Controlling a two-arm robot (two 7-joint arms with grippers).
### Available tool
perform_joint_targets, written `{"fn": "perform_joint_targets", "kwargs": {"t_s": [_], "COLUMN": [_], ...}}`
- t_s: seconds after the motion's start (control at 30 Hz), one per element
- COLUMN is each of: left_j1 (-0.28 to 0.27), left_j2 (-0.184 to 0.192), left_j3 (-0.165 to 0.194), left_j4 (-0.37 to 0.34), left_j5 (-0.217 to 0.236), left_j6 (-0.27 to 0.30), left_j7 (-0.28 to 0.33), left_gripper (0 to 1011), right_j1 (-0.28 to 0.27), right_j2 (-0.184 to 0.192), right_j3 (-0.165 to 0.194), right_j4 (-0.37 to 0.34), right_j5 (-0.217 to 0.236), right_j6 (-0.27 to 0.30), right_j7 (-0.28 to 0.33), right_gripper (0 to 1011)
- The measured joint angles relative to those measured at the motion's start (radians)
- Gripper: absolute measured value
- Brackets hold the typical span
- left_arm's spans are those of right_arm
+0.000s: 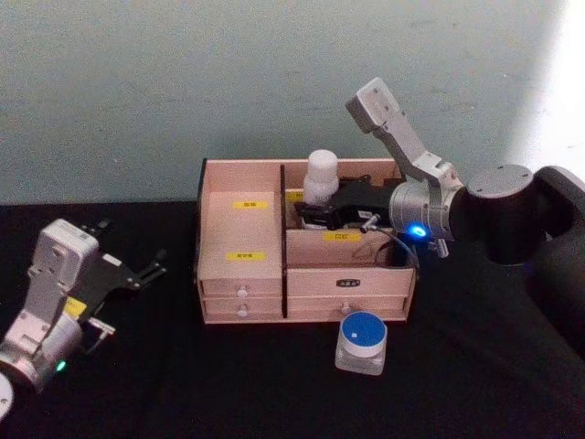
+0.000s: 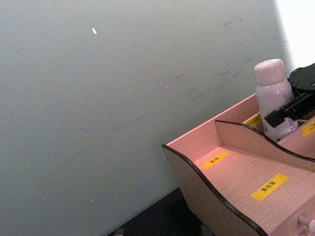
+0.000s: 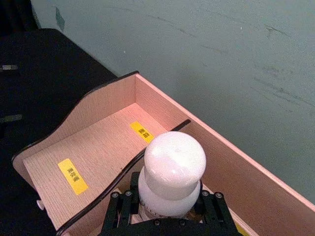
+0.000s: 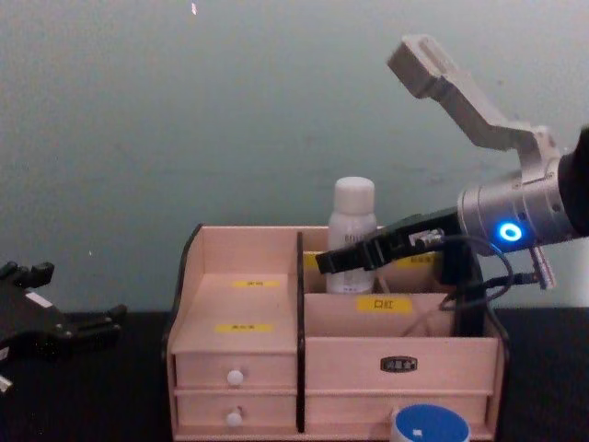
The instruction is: Pick up the facial cleanser and watermelon frost from the table and place them into the tiered storage box.
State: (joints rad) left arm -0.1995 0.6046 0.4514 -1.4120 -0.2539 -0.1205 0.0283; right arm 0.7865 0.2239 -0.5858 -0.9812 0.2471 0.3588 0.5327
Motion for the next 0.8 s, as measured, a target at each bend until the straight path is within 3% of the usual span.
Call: {"fn": "perform_joint_targets", "kwargs": {"t_s": [0.5, 0.8], "left_j1": [0.000, 0.000], "left_j2": [0.000, 0.000], "left_j3": [0.000, 0.000], "left_j4": [0.000, 0.000], "left_j5": [0.000, 0.000], "left_j6": [0.000, 0.000], "left_j7": [0.000, 0.000], "left_gripper": [1001, 1001], "right_j1": [-0.005, -0.005], "right_j2": [0.002, 0.002], "right_j3": [0.000, 0.000], "right_j4": [-0.003, -0.003], "right_j5": [-0.010, -0.007], "right_j6": [-0.002, -0.001], "right_j7": [0.000, 0.002], "right_gripper": [596, 839]}}
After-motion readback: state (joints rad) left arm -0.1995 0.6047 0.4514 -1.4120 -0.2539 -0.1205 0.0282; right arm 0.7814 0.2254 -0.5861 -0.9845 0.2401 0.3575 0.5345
